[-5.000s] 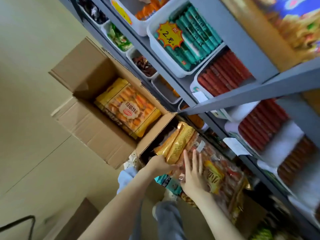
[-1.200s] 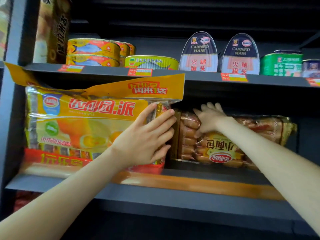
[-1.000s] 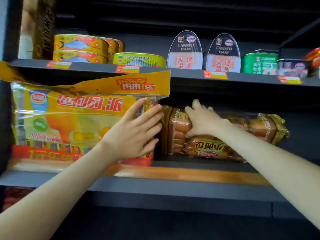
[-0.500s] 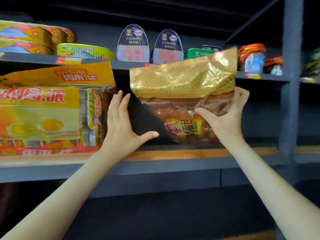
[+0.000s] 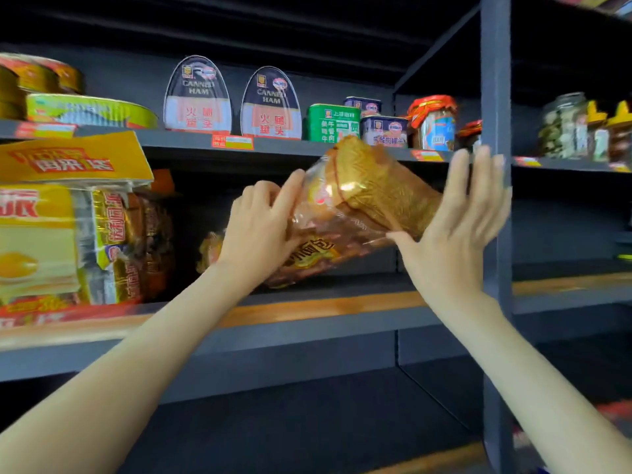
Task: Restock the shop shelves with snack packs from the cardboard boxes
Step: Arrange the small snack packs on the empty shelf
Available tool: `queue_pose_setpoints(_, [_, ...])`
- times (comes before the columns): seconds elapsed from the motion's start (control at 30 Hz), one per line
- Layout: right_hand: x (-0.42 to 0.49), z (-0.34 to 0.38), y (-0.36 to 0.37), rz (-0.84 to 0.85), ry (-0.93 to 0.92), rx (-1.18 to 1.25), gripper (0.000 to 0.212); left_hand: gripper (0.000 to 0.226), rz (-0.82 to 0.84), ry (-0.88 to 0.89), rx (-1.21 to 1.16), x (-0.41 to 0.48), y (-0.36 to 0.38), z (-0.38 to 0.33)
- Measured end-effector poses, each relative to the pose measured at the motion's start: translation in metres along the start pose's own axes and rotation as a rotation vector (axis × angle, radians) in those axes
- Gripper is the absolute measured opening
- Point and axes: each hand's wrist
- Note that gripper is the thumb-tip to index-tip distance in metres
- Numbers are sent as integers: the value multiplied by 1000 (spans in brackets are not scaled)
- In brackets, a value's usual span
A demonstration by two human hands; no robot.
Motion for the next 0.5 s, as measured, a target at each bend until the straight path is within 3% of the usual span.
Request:
queue_pose_setpoints(0.1, [-5, 8, 1, 122, -358, -100, 110, 93, 35, 156, 82, 9, 8, -6])
queue_pose_setpoints(0.2, [-9, 15, 13, 334, -538, -200, 103, 85, 95, 295, 132, 10, 15, -11])
queue_pose_setpoints(0.3, [-6, 11, 32, 375, -440, -210, 86, 86, 141, 252, 126, 8, 20, -10])
queue_pose_setpoints(0.4, [-2, -2, 54, 430, -317, -140, 67, 72, 204, 192, 117, 4, 24, 1])
queue_pose_setpoints(0.5, [-4, -17, 68, 569, -217, -150, 61, 77, 368, 80, 169, -7, 23, 25])
Point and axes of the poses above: each hand's wrist, its own x-axis towards the middle knuckle, its own y-axis out of the palm, z = x × y, and after that the axes turned 3 degrees about -z, right-handed
